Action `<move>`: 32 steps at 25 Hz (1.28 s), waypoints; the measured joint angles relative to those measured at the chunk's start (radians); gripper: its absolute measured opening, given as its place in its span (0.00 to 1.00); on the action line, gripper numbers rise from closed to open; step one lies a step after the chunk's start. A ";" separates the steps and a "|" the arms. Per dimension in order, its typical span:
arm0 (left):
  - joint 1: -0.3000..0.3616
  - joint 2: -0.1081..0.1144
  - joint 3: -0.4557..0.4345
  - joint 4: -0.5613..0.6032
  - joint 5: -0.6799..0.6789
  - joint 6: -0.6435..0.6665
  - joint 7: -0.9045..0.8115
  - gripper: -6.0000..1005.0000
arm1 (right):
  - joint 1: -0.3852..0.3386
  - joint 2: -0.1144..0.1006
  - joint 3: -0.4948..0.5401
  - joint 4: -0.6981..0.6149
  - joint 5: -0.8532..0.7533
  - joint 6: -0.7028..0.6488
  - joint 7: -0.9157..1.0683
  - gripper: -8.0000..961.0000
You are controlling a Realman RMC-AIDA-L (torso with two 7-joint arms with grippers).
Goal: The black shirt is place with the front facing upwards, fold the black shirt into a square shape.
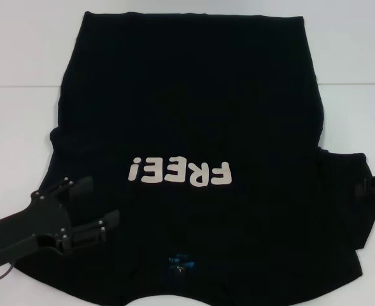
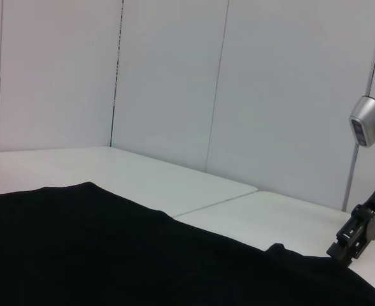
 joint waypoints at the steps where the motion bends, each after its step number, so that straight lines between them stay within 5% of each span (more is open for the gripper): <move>1: 0.000 0.000 0.000 0.000 0.000 0.000 0.000 0.92 | 0.000 0.000 -0.002 0.001 0.000 0.001 0.000 0.84; 32: 0.001 0.000 0.000 -0.002 -0.002 0.000 0.002 0.92 | 0.034 0.010 -0.021 0.029 0.000 0.015 0.002 0.83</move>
